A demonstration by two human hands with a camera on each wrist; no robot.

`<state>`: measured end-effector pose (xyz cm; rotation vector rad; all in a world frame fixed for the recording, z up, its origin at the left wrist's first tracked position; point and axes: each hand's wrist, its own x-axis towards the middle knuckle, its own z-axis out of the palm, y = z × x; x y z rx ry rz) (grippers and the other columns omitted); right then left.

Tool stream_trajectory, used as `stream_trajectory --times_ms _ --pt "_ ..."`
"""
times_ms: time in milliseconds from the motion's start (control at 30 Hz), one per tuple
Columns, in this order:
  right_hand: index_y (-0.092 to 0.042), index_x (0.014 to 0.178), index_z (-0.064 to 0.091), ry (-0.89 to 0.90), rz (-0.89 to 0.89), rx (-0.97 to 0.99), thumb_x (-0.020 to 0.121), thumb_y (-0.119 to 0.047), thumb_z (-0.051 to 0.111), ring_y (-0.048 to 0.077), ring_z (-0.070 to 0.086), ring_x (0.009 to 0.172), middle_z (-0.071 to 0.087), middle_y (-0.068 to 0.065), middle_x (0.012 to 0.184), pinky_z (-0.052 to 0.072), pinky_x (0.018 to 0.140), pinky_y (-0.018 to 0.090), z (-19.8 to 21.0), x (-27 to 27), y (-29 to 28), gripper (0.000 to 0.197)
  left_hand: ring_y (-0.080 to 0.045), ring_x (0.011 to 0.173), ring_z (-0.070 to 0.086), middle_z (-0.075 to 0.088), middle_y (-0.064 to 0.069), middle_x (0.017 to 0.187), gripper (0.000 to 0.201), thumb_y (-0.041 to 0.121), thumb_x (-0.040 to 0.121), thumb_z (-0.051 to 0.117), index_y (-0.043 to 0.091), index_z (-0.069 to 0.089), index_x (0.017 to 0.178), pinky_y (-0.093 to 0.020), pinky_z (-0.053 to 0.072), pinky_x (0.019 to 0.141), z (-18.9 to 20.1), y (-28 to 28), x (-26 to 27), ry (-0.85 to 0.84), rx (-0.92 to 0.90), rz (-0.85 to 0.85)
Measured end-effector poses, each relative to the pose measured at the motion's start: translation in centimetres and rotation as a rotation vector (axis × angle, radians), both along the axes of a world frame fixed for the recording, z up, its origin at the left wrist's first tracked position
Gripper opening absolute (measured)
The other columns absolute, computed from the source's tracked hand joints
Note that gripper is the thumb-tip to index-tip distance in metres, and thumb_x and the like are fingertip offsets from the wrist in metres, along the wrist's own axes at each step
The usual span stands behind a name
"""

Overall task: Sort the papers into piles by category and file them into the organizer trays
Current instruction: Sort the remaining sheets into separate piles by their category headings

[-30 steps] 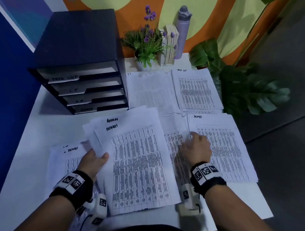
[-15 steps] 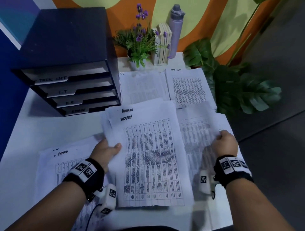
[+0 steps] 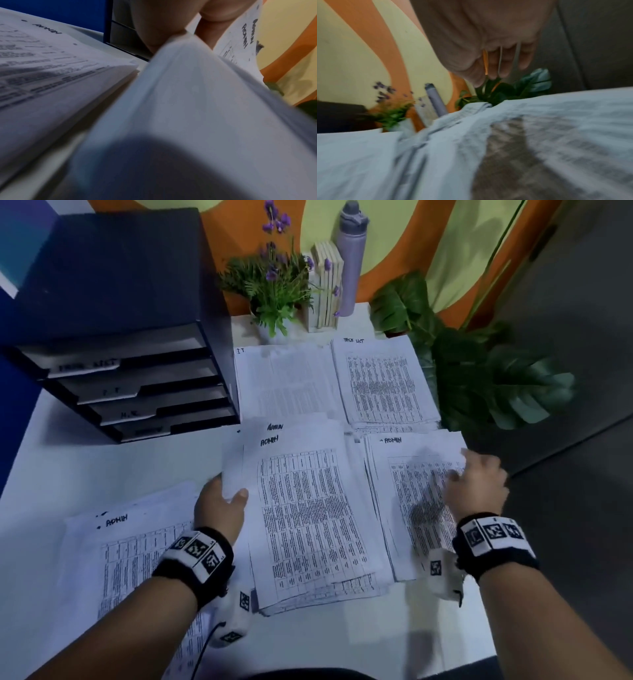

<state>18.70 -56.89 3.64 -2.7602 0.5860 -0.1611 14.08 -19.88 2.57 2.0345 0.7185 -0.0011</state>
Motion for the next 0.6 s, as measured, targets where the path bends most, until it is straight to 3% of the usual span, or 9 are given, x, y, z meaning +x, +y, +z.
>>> stream_trajectory --times_ms 100,200,267,300,367,433,500,600 --pt "-0.009 0.122 0.062 0.023 0.207 0.459 0.091 -0.021 0.061 0.026 0.059 0.103 0.061 0.011 0.114 0.045 0.091 0.033 0.3 -0.1 4.7 0.033 -0.023 0.09 0.058 0.063 -0.004 0.103 0.025 0.018 0.091 0.062 0.011 0.06 0.115 -0.029 0.043 0.082 0.9 0.2 -0.7 -0.062 -0.052 0.024" --pt "-0.018 0.116 0.058 0.203 0.231 0.851 0.09 -0.029 0.064 0.015 0.062 0.087 0.065 -0.001 0.1 0.051 0.079 0.031 0.8 -1.2 9.3 0.029 -0.021 0.089 0.064 0.067 0.001 0.099 0.02 0.022 0.087 0.07 0.019 0.061 0.104 -0.03 0.049 0.083 1.4 0.4 -1.1 -0.071 -0.168 0.055" --pt "-0.022 0.086 0.052 0.196 0.231 0.86 0.089 -0.027 0.065 0.014 0.053 0.066 0.056 -0.004 0.075 0.048 0.064 0.032 0.7 -1.7 10.9 0.014 -0.019 0.09 0.067 0.071 0.003 0.099 0.014 0.024 0.085 0.072 0.025 0.063 0.096 -0.035 0.053 0.086 1.3 0.5 -1.3 -0.06 -0.282 0.083" --pt "-0.022 0.077 0.046 0.173 0.203 0.869 0.089 -0.024 0.064 0.015 0.048 0.06 0.05 -0.003 0.068 0.045 0.06 0.031 0.4 -1.7 11.1 0.022 -0.02 0.093 0.068 0.071 0.002 0.101 0.012 0.022 0.087 0.07 0.027 0.064 0.096 -0.037 0.053 0.088 1.3 0.6 -1.4 -0.054 -0.328 0.082" --pt "-0.015 0.074 0.047 0.168 0.086 1.012 0.09 -0.017 0.063 0.018 0.046 0.052 0.049 0.003 0.062 0.045 0.05 0.032 0.1 -1.9 11.3 0.022 -0.021 0.097 0.067 0.071 0.0 0.105 0.014 0.013 0.091 0.064 0.024 0.064 0.099 -0.039 0.051 0.092 1.4 0.6 -1.6 -0.054 -0.358 0.058" --pt "-0.011 0.077 0.053 0.186 0.021 1.127 0.091 -0.015 0.062 0.02 0.047 0.048 0.051 0.006 0.057 0.05 0.049 0.036 -0.2 -2.2 10.9 0.017 -0.021 0.096 0.066 0.07 0.003 0.1 0.019 0.007 0.09 0.064 0.024 0.063 0.1 -0.037 0.051 0.092 1.7 0.8 -1.9 -0.069 -0.344 0.051" --pt "-0.017 0.074 0.06 0.195 -0.011 1.176 0.092 -0.014 0.061 0.021 0.049 0.053 0.052 0.006 0.058 0.051 0.054 0.04 -0.5 -2.4 10.5 0.019 -0.019 0.093 0.065 0.068 0.006 0.097 0.021 0.009 0.087 0.068 0.023 0.062 0.102 -0.031 0.049 0.088 2.2 0.9 -2.1 -0.092 -0.328 0.071" --pt "-0.026 0.072 0.067 0.167 -0.065 1.226 0.093 -0.011 0.059 0.021 0.05 0.057 0.055 0.003 0.061 0.048 0.056 0.037 -0.6 -2.6 9.9 0.027 -0.013 0.088 0.062 0.065 0.012 0.092 0.026 0.013 0.084 0.073 0.021 0.061 0.105 -0.026 0.044 0.086 2.8 1.1 -2.1 -0.119 -0.326 0.097"
